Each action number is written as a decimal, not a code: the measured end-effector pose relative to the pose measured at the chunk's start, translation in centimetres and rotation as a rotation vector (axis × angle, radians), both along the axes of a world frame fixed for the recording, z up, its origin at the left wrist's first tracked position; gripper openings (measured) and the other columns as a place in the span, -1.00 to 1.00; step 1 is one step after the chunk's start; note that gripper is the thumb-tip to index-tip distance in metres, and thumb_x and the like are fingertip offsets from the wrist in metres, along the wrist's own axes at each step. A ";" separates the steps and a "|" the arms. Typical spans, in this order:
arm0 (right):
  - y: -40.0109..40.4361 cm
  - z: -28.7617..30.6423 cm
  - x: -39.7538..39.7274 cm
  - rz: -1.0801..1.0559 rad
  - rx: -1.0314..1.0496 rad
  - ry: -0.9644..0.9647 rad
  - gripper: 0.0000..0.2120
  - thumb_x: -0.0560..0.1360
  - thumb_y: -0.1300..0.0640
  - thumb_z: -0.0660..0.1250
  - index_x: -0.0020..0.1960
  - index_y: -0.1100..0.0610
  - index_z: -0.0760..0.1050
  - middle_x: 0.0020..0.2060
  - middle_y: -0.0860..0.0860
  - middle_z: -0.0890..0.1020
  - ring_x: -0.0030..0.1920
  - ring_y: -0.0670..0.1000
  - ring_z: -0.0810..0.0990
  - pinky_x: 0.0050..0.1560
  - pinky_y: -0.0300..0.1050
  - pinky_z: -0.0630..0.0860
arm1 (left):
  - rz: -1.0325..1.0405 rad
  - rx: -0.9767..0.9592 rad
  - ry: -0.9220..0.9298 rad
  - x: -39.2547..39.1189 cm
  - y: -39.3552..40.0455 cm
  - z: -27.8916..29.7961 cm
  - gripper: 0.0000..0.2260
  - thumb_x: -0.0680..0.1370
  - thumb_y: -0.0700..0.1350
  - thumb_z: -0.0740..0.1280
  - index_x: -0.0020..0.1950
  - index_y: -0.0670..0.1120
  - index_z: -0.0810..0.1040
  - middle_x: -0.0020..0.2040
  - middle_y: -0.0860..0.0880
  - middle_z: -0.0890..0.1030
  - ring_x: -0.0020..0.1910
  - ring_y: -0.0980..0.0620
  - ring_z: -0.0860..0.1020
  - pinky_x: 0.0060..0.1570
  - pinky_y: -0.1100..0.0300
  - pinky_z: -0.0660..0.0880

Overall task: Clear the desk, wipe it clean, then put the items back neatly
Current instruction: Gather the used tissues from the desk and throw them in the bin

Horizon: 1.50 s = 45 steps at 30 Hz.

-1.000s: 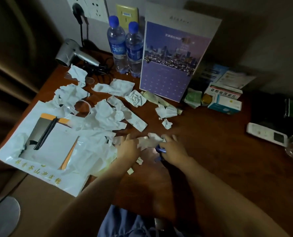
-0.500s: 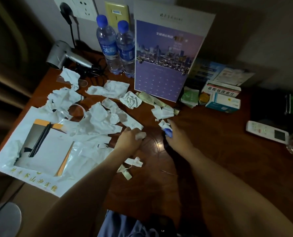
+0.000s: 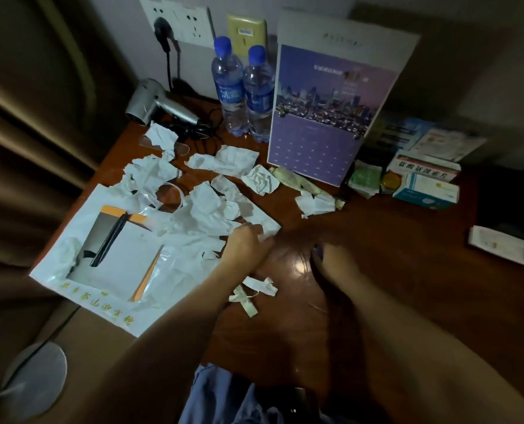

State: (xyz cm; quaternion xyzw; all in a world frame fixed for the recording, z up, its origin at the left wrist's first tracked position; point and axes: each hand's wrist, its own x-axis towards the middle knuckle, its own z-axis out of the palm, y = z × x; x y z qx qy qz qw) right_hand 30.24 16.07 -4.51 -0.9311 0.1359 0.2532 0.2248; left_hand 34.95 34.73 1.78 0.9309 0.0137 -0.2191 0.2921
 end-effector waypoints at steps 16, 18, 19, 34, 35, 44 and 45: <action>0.6 8.0 -9.3 -0.278 0.242 -0.297 -0.86 0.53 0.17 0.29 -0.20 0.11 0.40 -0.33 0.06 0.47 -0.33 0.04 0.45 -0.25 -0.09 0.38 | -0.300 -0.108 -0.066 -6.4 -1.3 1.9 -0.83 0.49 -0.08 0.35 -0.03 -0.17 0.52 -0.07 -0.15 0.59 -0.02 -0.14 0.56 -0.18 0.20 0.34; 0.0 8.6 -11.0 -0.297 0.215 -0.332 -0.69 0.56 0.12 0.27 -0.30 0.00 0.25 -0.39 0.01 0.38 -0.39 -0.01 0.37 -0.32 -0.12 0.31 | -0.352 -0.124 -0.083 -7.4 -2.3 2.5 -0.84 0.49 -0.09 0.35 -0.07 -0.17 0.50 -0.06 -0.15 0.59 -0.02 -0.14 0.56 -0.17 0.18 0.36; -0.4 9.2 -11.9 -0.307 0.207 -0.361 -0.66 0.57 0.10 0.27 -0.32 -0.01 0.22 -0.40 0.00 0.36 -0.40 -0.01 0.36 -0.33 -0.14 0.31 | -0.379 -0.130 -0.092 -7.8 -3.0 2.9 -0.85 0.49 -0.10 0.35 -0.09 -0.17 0.50 -0.05 -0.17 0.60 -0.01 -0.14 0.55 -0.15 0.16 0.37; -14.5 16.2 -37.2 -0.711 0.042 -0.725 -0.91 0.59 0.07 0.22 -0.09 0.03 0.35 -0.35 0.00 0.52 -0.34 0.00 0.54 -0.30 0.01 0.50 | -0.822 -0.183 -0.285 -26.7 -22.8 9.3 -0.87 0.52 -0.07 0.32 -0.15 -0.10 0.44 -0.21 -0.02 0.51 -0.16 -0.01 0.49 -0.27 0.19 0.33; -15.6 16.5 -39.2 -0.739 0.030 -0.727 -0.92 0.58 0.09 0.22 -0.08 0.04 0.35 -0.34 -0.02 0.51 -0.35 -0.03 0.53 -0.32 -0.02 0.49 | -0.854 -0.193 -0.287 -28.5 -24.3 9.5 -0.88 0.52 -0.08 0.31 -0.14 -0.11 0.45 -0.21 -0.02 0.50 -0.17 -0.01 0.49 -0.30 0.20 0.32; -23.6 17.6 -58.3 -1.042 -0.019 -0.681 -0.90 0.56 0.13 0.25 -0.06 0.15 0.40 -0.26 0.04 0.51 -0.27 0.03 0.51 -0.24 -0.09 0.44 | -1.137 -0.288 -0.243 -46.5 -38.2 11.1 -0.90 0.53 -0.10 0.34 -0.11 -0.07 0.44 -0.16 0.00 0.52 -0.25 0.12 0.47 -0.30 0.27 0.41; -24.5 17.5 -60.0 -1.065 -0.025 -0.693 -0.91 0.56 0.13 0.25 -0.06 0.15 0.40 -0.26 0.02 0.50 -0.29 -0.01 0.49 -0.26 -0.14 0.42 | -1.172 -0.278 -0.241 -48.0 -39.3 11.0 -0.90 0.54 -0.10 0.33 -0.07 -0.09 0.46 -0.18 0.02 0.49 -0.27 0.15 0.44 -0.34 0.31 0.37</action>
